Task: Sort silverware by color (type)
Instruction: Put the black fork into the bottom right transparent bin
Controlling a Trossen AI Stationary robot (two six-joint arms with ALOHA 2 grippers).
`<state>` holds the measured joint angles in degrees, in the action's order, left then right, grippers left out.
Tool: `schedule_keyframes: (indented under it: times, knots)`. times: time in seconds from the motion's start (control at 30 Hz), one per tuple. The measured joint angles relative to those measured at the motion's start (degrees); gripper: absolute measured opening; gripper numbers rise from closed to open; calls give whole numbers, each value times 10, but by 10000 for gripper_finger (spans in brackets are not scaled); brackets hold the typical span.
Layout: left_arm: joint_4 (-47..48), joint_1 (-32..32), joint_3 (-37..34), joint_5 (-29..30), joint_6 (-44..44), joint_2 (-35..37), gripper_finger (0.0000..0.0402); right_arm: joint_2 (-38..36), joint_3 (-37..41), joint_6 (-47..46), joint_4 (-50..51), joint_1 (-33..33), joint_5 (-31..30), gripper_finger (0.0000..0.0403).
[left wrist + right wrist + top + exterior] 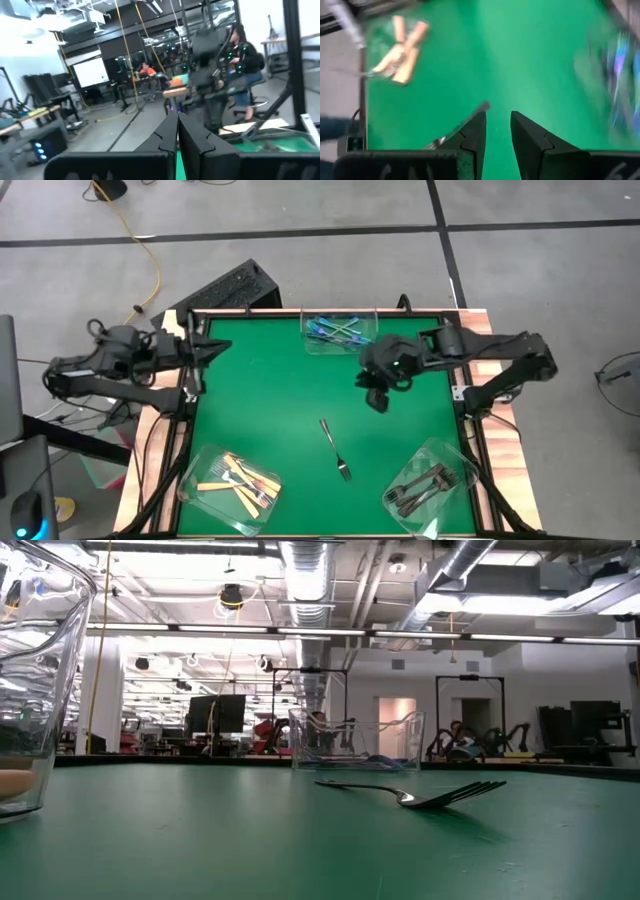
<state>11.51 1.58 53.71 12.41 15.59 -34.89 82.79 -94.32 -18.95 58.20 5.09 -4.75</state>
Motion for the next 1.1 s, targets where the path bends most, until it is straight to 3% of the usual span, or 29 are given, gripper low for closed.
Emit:
schedule_keyframes:
  times: [0.17, 0.33, 0.67, 0.87, 1.1]
  knots:
    - [3, 11, -53, 0, -34, 52, 0, -20, 129, -162, -19, -3, 3, 108]
    - [8, 11, -74, 0, -45, 75, 0, 19, 186, -274, -52, 23, -6, 108]
    - [41, 11, -81, -13, -57, 76, 0, 192, 160, -377, -90, 73, -22, 107]
    - [42, 11, -81, -13, -55, 75, 0, 263, 112, -377, -89, 93, -9, 111]
    - [59, 11, -81, -14, -54, 75, 0, 299, 92, -398, -131, 94, 50, 180]
